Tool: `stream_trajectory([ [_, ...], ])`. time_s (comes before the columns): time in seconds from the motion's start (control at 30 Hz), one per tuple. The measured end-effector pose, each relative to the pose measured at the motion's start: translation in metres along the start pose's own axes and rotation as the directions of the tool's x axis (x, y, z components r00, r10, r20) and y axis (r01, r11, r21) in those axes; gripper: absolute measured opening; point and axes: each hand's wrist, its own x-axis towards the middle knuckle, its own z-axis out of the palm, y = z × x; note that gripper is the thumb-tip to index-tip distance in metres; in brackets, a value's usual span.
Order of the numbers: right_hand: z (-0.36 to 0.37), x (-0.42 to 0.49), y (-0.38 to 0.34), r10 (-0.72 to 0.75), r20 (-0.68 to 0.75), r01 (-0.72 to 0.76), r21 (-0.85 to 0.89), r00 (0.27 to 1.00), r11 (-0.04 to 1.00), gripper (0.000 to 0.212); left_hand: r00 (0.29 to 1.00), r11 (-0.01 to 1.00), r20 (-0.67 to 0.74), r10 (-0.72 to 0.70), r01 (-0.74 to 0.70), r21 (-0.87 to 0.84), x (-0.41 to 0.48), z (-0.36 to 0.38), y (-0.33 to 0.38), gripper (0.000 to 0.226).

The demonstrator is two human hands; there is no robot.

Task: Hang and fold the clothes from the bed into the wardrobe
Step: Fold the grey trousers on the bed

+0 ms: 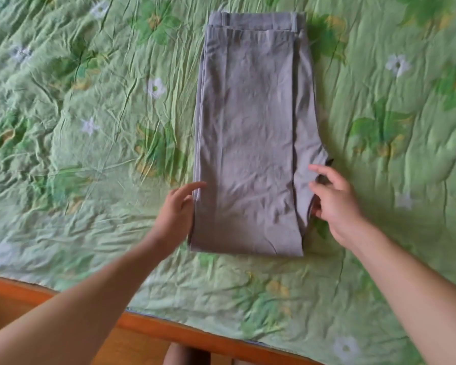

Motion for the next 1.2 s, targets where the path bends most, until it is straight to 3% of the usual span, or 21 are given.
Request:
stream_trajectory([
  [0.07, -0.017, -0.013, -0.005, 0.191, 0.26, -0.242, 0.181, 0.946, 0.953, 0.044, 0.972, 0.926, 0.178, -0.151, 0.202, -0.318, 0.002, -0.014, 0.005, 0.05],
  [0.13, -0.027, -0.022, 0.0, 0.178, 0.389, -0.253, 0.15, 0.904, 0.956, 0.061, 0.955, 0.97, 0.286, -0.083, 0.144, -0.197, 0.002, -0.024, 0.007, 0.063],
  [0.17, -0.029, -0.025, 0.003, 0.136, 0.385, -0.171, 0.058, 0.913, 0.984, 0.069, 0.958, 1.0, 0.286, 0.0, -0.001, 0.004, 0.002, -0.027, 0.005, 0.068],
  [0.2, -0.03, -0.025, 0.007, 0.059, 0.331, -0.019, -0.121, 0.942, 0.993, 0.074, 0.95, 0.956, 0.29, 0.116, -0.186, 0.228, 0.003, -0.029, 0.003, 0.069],
  [0.23, -0.03, -0.023, 0.012, -0.07, 0.276, 0.167, -0.346, 0.959, 0.923, 0.076, 0.921, 0.845, 0.308, 0.237, -0.352, 0.402, 0.006, -0.03, -0.001, 0.065],
  [0.3, -0.029, -0.015, 0.023, -0.263, 0.27, 0.377, -0.656, 0.926, 0.654, 0.074, 0.852, 0.665, 0.36, 0.38, -0.523, 0.534, 0.009, -0.031, -0.009, 0.054],
  [0.47, -0.022, -0.002, 0.033, -0.465, 0.431, 0.58, -0.776, 0.774, 0.247, 0.067, 0.771, 0.48, 0.39, 0.504, -0.625, 0.616, 0.015, -0.026, -0.014, 0.05],
  [0.63, -0.019, -0.003, 0.016, -0.709, 0.33, 0.604, -0.779, 0.623, 0.168, 0.03, 0.745, 0.505, 0.264, 0.613, -0.626, 0.594, 0.016, -0.033, -0.002, 0.03],
  [0.7, -0.025, -0.003, -0.005, -0.737, 0.347, 0.666, -0.723, 0.58, 0.184, 0.026, 0.736, 0.526, 0.233, 0.636, -0.635, 0.566, 0.022, -0.042, 0.016, 0.025],
  [0.73, -0.026, 0.0, -0.02, -0.749, 0.338, 0.708, -0.665, 0.57, 0.239, 0.022, 0.734, 0.549, 0.22, 0.643, -0.642, 0.535, 0.029, -0.048, 0.029, 0.027],
  [0.77, -0.027, 0.008, -0.037, -0.736, 0.288, 0.728, -0.567, 0.613, 0.385, 0.019, 0.755, 0.623, 0.201, 0.624, -0.636, 0.456, 0.04, -0.053, 0.044, 0.027],
  [0.8, -0.026, 0.017, -0.06, -0.663, 0.194, 0.673, -0.417, 0.723, 0.611, 0.017, 0.802, 0.737, 0.159, 0.576, -0.594, 0.322, 0.053, -0.058, 0.063, 0.023],
  [0.83, -0.023, 0.03, -0.083, -0.52, 0.12, 0.533, -0.246, 0.845, 0.81, 0.015, 0.863, 0.851, 0.124, 0.489, -0.503, 0.151, 0.07, -0.061, 0.084, 0.015],
  [0.87, -0.02, 0.048, -0.101, -0.384, 0.093, 0.394, -0.133, 0.918, 0.909, 0.015, 0.922, 0.928, 0.099, 0.373, -0.373, -0.02, 0.089, -0.062, 0.102, 0.014],
  [0.93, -0.013, 0.084, -0.125, -0.244, 0.094, 0.249, -0.047, 0.965, 0.967, 0.008, 0.987, 0.953, 0.095, 0.129, -0.097, -0.288, 0.127, -0.061, 0.127, 0.021],
  [1.03, -0.007, 0.116, -0.135, -0.002, 0.318, -0.052, 0.161, 0.948, 0.986, 0.052, 0.969, 0.9, 0.227, -0.096, 0.182, -0.397, 0.152, -0.05, 0.135, 0.034],
  [1.1, -0.011, 0.118, -0.126, 0.106, 0.463, -0.188, 0.134, 0.88, 0.973, 0.057, 0.964, 0.896, 0.233, -0.127, 0.212, -0.39, 0.151, -0.045, 0.123, 0.03],
  [1.2, -0.018, 0.117, -0.103, 0.18, 0.476, -0.208, 0.007, 0.861, 0.978, 0.061, 0.966, 0.934, 0.258, -0.032, 0.121, -0.337, 0.134, -0.048, 0.102, 0.037],
])
